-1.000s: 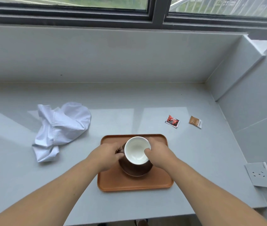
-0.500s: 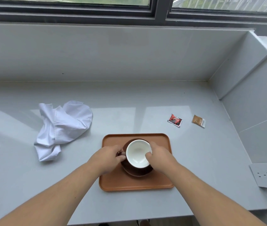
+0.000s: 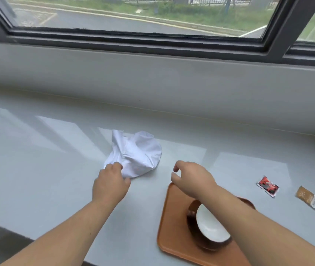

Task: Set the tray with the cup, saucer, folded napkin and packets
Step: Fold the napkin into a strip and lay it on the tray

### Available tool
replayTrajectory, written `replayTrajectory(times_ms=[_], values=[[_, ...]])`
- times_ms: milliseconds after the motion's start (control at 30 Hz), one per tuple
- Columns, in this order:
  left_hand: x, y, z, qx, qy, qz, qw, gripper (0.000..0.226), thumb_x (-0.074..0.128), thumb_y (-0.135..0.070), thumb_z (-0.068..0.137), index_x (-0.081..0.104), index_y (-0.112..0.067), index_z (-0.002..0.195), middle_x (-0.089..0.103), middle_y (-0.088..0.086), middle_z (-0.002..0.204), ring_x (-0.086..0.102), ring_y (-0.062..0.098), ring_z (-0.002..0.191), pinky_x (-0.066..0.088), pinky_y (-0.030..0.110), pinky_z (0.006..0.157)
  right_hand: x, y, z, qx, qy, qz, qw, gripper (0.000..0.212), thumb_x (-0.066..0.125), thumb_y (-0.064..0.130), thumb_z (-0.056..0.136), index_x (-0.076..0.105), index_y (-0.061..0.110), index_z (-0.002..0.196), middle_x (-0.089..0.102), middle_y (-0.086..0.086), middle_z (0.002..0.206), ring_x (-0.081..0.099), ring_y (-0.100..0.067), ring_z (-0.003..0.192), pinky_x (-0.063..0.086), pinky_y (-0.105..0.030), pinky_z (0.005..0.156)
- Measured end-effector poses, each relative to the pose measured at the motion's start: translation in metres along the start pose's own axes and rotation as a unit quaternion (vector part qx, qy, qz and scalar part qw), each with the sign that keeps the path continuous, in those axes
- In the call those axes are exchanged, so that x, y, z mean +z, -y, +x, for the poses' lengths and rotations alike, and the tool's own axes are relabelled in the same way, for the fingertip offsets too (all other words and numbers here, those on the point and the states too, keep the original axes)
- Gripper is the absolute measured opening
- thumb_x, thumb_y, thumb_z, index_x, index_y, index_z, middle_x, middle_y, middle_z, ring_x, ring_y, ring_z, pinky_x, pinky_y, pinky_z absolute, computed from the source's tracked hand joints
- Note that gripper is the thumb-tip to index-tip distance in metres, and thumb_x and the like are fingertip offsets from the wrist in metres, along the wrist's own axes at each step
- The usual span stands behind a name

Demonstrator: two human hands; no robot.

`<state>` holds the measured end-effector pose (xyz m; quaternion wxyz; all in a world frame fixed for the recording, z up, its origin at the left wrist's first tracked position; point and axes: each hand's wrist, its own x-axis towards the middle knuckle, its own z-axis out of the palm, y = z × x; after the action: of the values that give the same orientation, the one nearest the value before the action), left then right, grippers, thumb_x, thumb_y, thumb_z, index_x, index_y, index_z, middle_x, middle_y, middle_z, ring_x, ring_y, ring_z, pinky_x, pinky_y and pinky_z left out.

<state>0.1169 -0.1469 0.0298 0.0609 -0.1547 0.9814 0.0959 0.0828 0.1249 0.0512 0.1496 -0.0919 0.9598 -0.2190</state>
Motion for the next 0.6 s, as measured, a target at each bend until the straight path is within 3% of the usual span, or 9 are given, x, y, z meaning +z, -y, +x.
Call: replayTrajectory(times_ms=[100, 167, 267, 400, 500, 600], values=[[-0.001, 0.039, 0.028, -0.043, 0.006, -0.032, 0.999, 0.049, 0.068, -0.045, 0.087, 0.057, -0.018, 0.126, 0.061, 0.006, 0.118, 0.059, 0.031, 0.104, 0.053, 0.042, 0.077, 0.029, 0.045, 0.022, -0.035, 0.039, -0.003, 0.999, 0.029, 0.048, 0.041, 0.090, 0.061, 0.028, 0.113, 0.061, 0.008, 0.097, 0.055, -0.020, 0.085, 0.038, -0.030, 0.057], [0.002, 0.055, 0.053, -0.041, 0.042, -0.076, 0.995, 0.044, 0.065, -0.046, 0.089, 0.058, -0.021, 0.125, 0.063, 0.002, 0.116, 0.063, 0.026, 0.099, 0.054, 0.040, 0.076, 0.045, 0.069, 0.036, -0.051, 0.047, -0.017, 0.997, 0.031, 0.048, 0.037, 0.089, 0.060, 0.028, 0.116, 0.064, 0.005, 0.106, 0.058, -0.022, 0.092, 0.045, -0.034, 0.063], [0.005, 0.063, 0.081, 0.029, 0.118, -0.122, 0.985, 0.031, 0.063, -0.048, 0.090, 0.063, -0.030, 0.115, 0.064, -0.010, 0.097, 0.064, 0.017, 0.085, 0.051, 0.034, 0.069, 0.064, 0.102, 0.063, -0.090, 0.021, -0.039, 0.995, 0.041, 0.050, 0.028, 0.091, 0.052, 0.032, 0.131, 0.060, 0.000, 0.113, 0.059, -0.026, 0.101, 0.049, -0.037, 0.066], [0.014, 0.064, 0.098, 0.088, 0.202, -0.173, 0.960, 0.027, 0.062, -0.048, 0.086, 0.065, -0.038, 0.111, 0.069, -0.015, 0.090, 0.065, 0.007, 0.083, 0.056, 0.034, 0.073, 0.072, 0.138, 0.113, -0.171, 0.027, -0.162, 0.971, 0.069, 0.053, 0.009, 0.088, 0.038, 0.042, 0.147, 0.048, -0.003, 0.108, 0.047, -0.026, 0.091, 0.038, -0.036, 0.063], [0.021, 0.074, 0.106, 0.099, 0.243, -0.189, 0.946, 0.034, 0.063, -0.054, 0.081, 0.064, -0.042, 0.113, 0.070, -0.017, 0.090, 0.066, 0.005, 0.085, 0.057, 0.034, 0.077, 0.068, 0.153, 0.147, -0.174, 0.043, -0.304, 0.936, 0.050, 0.052, 0.011, 0.090, 0.053, 0.031, 0.136, 0.051, -0.007, 0.114, 0.048, -0.029, 0.100, 0.035, -0.036, 0.073], [0.014, 0.078, 0.111, 0.104, 0.282, -0.205, 0.932, 0.051, 0.063, -0.070, 0.070, 0.061, -0.046, 0.115, 0.069, -0.018, 0.092, 0.065, 0.002, 0.084, 0.053, 0.028, 0.073, 0.058, 0.161, 0.159, -0.133, 0.056, -0.343, 0.928, 0.027, 0.052, 0.012, 0.091, 0.065, 0.020, 0.113, 0.056, -0.009, 0.115, 0.050, -0.031, 0.108, 0.032, -0.035, 0.076]])
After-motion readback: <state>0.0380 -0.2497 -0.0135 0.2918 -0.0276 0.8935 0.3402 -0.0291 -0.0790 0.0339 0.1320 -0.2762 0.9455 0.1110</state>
